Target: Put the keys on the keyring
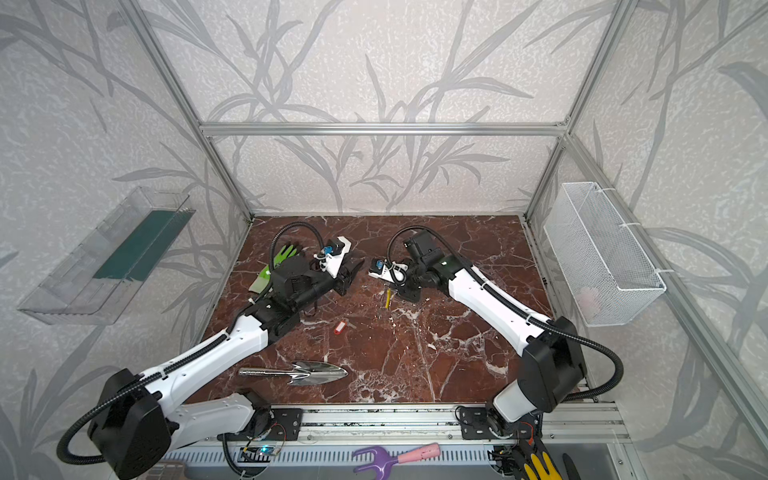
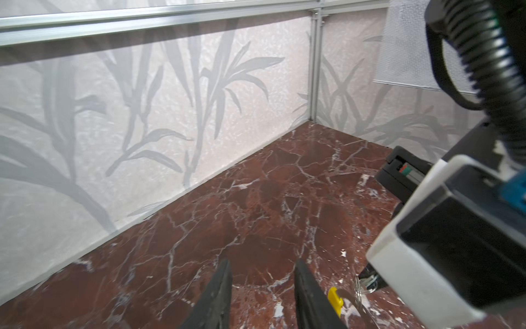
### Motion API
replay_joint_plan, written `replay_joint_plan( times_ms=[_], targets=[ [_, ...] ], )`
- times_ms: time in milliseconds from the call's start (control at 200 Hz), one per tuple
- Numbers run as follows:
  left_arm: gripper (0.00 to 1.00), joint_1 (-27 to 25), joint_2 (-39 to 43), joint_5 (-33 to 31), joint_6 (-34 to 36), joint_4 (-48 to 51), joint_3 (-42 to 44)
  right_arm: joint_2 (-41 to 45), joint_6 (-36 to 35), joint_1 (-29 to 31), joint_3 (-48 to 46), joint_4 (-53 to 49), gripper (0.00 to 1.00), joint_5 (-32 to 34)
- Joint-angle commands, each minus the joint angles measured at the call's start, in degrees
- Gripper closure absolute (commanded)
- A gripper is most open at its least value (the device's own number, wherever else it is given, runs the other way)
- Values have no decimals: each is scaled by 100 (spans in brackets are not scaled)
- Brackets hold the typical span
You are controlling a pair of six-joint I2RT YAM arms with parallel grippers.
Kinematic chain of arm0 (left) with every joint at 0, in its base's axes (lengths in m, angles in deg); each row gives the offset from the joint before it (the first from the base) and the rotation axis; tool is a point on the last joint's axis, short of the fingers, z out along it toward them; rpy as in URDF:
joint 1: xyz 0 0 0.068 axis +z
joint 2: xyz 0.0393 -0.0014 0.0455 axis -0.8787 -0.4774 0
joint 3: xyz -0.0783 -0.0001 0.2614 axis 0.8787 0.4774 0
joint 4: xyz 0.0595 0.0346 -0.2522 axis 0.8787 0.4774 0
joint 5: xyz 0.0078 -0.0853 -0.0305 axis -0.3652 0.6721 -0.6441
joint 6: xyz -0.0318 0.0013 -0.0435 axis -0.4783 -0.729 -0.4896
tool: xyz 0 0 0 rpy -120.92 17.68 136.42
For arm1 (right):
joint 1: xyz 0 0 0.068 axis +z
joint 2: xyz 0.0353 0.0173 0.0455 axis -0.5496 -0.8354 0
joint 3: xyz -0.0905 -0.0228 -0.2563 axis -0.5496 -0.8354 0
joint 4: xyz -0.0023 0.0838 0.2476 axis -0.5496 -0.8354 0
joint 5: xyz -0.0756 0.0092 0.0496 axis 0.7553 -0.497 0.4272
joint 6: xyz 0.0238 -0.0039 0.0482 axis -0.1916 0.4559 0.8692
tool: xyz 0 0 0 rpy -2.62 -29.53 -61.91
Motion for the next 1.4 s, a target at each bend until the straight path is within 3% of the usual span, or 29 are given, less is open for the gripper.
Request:
replay_joint_plan(
  times_ms=[0, 185, 640, 1115, 1180, 1270, 1394],
  targets=[
    [62, 26, 207, -905, -39, 29, 122, -141, -269, 76, 106, 132, 100, -220],
    [62, 24, 308, -1215, -94, 246, 290, -303, -346, 128, -536, 79, 100, -8],
    [62, 24, -43, -824, 201, 335, 207, -410, -704, -262, -1206, -705, 100, 1091],
    [62, 19, -310, -744, 422, 380, 199, -512, -305, -312, -2041, -744, 100, 2172],
    [62, 18, -354, -744, 436, 371, 198, -497, -305, -328, -2171, -638, 93, 2319],
    [61, 18, -394, -733, 472, 420, 174, -435, -272, -381, -2239, -544, 75, 2505],
    [61, 21, -426, -726, 513, 632, 95, -29, -202, -586, -2245, -476, 64, 2608]
  ],
)
